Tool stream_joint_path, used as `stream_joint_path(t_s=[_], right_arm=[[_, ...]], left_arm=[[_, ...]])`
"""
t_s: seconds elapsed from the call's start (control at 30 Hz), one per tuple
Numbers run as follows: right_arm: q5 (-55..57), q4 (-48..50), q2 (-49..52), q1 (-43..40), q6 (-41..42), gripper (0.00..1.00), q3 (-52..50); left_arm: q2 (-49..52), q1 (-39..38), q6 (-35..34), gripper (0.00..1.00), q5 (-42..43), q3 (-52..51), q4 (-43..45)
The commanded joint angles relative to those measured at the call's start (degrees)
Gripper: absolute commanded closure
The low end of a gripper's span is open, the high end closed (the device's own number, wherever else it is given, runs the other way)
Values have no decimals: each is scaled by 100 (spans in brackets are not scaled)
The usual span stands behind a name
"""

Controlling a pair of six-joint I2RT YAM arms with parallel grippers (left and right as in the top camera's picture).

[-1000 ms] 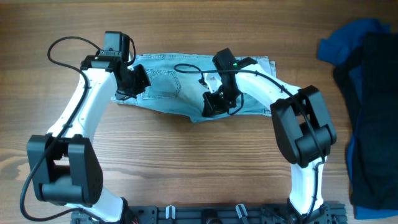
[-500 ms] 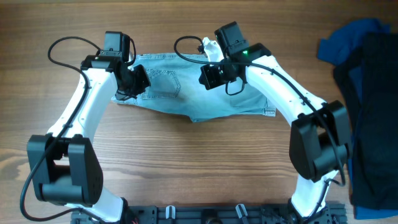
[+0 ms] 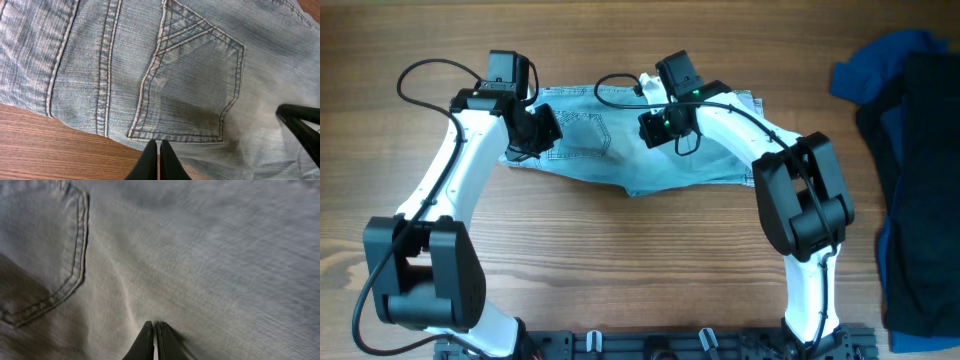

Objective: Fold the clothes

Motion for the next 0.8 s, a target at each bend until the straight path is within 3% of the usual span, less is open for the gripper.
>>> stream_joint_path(t_s=[0.0,0.1,0.27,0.53,0.77], right_arm=[[-267,-223,-24,-76,798,96,546],[-317,-291,-76,-33,1567,96,715],[160,-186,238,221,2133,96,697],[638,-155,778,363,2551,96,673],[306,-4,339,326,2417,96,997]], left_arm=[[17,35,-103,96,-57,15,-2],[17,35,-103,96,-55,15,-2],[17,35,-103,96,-55,15,-24],[20,35,-101,96,-57,15,-111],[17,37,-101,96,-59,15,-98]])
